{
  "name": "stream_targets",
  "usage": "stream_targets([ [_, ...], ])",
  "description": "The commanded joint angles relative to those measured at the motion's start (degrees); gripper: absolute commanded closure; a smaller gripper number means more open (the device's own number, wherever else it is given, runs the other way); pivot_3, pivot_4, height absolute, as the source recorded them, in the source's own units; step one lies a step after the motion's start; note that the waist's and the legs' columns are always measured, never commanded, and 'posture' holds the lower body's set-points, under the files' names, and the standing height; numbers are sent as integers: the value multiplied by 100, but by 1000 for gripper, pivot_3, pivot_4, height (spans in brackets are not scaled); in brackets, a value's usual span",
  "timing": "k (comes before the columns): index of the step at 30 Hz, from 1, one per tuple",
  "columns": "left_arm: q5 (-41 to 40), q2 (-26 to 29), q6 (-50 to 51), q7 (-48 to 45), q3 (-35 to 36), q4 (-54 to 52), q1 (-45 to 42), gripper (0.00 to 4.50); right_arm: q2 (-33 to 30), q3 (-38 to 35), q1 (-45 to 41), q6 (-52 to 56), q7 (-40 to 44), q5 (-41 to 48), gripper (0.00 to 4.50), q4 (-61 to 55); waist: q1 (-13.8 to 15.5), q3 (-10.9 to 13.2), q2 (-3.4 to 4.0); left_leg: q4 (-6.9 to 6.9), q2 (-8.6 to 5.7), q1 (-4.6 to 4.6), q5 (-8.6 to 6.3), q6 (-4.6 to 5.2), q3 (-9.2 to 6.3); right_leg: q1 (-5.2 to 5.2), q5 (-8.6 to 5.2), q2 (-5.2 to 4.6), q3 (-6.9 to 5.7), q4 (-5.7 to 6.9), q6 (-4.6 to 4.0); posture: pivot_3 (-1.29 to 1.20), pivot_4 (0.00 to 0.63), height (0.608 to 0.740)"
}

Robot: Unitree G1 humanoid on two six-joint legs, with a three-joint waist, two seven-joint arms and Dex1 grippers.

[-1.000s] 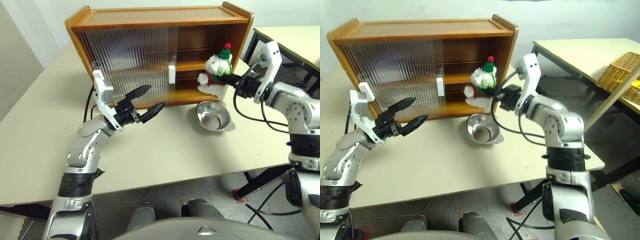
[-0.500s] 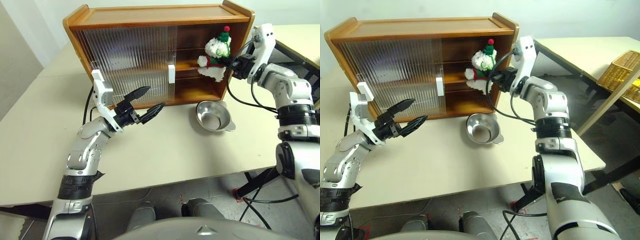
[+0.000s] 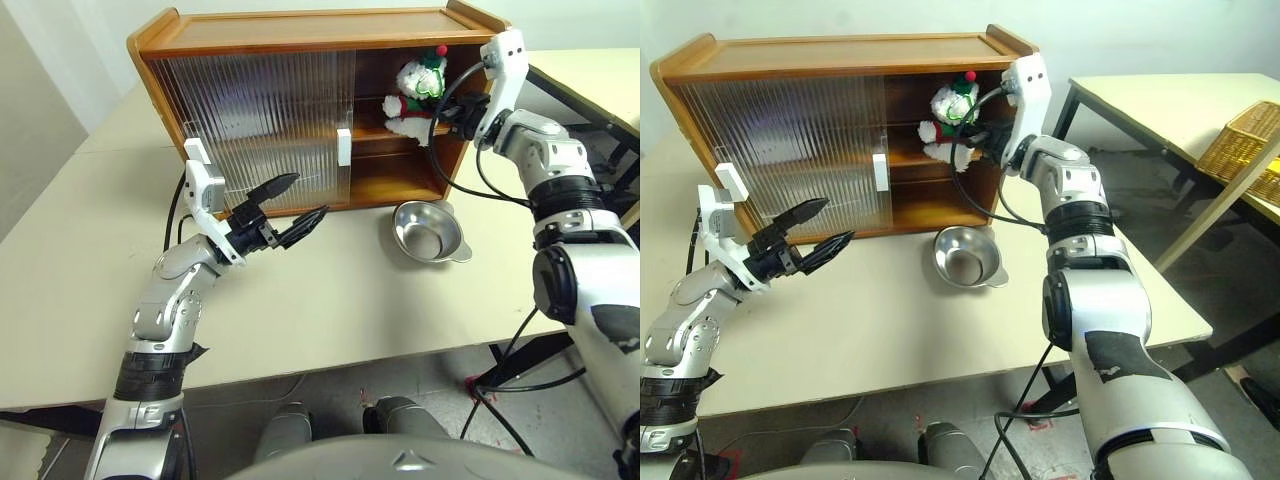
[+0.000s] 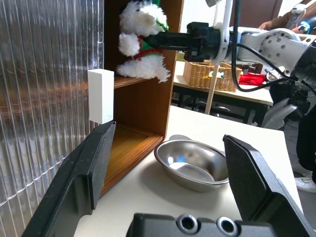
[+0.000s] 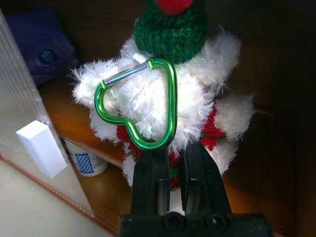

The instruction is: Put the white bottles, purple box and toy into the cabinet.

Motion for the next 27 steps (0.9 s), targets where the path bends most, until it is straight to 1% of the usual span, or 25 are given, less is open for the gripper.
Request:
stream_targets([
  [1, 65, 19, -28, 24, -17, -93, 52, 0, 112, 22, -209, -327, -66, -201, 4498, 441, 2, 0, 0, 0, 0, 0, 0, 0, 0, 0, 1, 0, 0, 0, 0, -46, 0, 740],
  [5, 68, 31, -29, 55, -3, -115, 80, 0, 244, 27, -377, -708, -247, -391, 4498, 854, 3, 0, 0, 0, 1, 0, 0, -1, 0, 0, 6, 0, 1, 0, -7, -46, 0, 740],
  [12, 39, 51, 0, 120, 31, -239, 176, 0, 438, -21, -612, -1067, -722, -625, 4498, 1413, 15, 0, 1, -2, 4, -1, -2, -4, -5, -5, 8, -1, 0, 0, -13, -16, 0, 740],
  [24, 27, 74, 13, 151, 33, -292, 207, 0, 609, -56, -759, -1251, -1157, -921, 4498, 1661, 34, 1, 1, -4, 5, -7, -9, -14, -6, -12, 14, -3, 1, 0, -27, -16, 0, 740],
  [26, 25, 71, 15, 154, 30, -289, 204, 0, 618, -32, -747, -1253, -1274, -991, 3763, 1668, 36, 1, 1, -4, 5, -7, -9, -16, -6, -13, 13, -3, 1, 0, -28, -16, 0, 740],
  [27, 23, 70, 18, 155, 30, -291, 205, 0, 623, -51, -744, -1228, -1292, -988, 3505, 1669, 38, 1, 1, -4, 6, -7, -9, -16, -6, -13, 14, -3, 1, 0, -29, -16, 0, 740],
])
